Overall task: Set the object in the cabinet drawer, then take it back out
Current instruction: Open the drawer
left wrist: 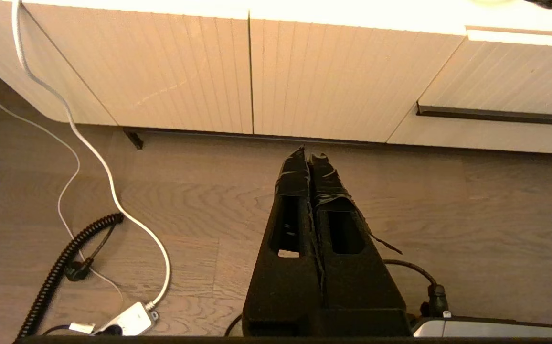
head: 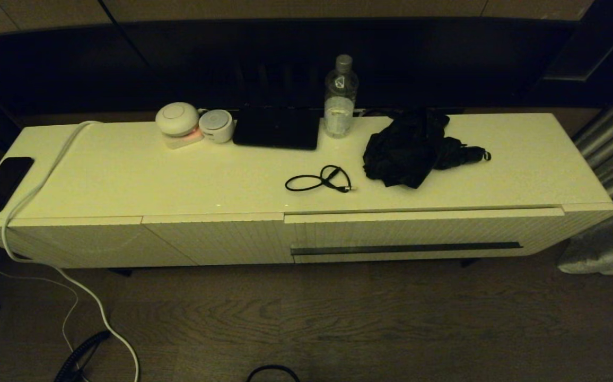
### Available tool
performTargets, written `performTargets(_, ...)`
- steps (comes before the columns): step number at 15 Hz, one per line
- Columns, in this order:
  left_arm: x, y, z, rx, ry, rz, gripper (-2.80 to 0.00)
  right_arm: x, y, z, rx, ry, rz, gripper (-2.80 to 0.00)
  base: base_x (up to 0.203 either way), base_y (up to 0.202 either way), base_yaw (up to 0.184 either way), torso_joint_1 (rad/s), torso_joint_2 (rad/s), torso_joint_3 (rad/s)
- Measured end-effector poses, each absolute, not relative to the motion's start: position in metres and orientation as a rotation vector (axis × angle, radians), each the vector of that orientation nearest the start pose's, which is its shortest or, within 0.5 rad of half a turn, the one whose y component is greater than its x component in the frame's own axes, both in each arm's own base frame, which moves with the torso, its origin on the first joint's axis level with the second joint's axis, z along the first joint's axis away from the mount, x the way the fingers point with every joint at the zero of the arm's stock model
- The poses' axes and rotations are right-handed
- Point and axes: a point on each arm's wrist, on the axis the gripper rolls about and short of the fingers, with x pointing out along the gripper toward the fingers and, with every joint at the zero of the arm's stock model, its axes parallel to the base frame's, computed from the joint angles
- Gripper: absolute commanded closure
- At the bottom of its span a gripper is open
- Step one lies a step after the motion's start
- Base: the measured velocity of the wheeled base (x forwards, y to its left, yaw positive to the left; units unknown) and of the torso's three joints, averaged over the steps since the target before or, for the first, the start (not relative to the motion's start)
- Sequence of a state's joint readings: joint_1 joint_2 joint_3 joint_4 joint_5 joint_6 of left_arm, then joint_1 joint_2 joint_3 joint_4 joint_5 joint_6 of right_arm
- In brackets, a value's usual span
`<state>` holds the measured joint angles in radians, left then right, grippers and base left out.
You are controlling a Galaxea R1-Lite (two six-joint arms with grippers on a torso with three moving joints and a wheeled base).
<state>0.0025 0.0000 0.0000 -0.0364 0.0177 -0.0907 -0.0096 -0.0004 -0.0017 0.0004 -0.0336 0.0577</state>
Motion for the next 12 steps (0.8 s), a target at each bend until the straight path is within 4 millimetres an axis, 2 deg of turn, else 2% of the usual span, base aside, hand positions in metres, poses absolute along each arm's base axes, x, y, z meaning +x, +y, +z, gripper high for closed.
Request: performTargets(12, -0.0229, 0.0004, 0.0792, -0.092, -0.037, 0.019, 0.0, -0.0229, -0.0006, 0.0756, 0.049, -0.001, -0.046, 0.0, 0.0, 0.0, 0.0, 0.0, 0.0, 0.0)
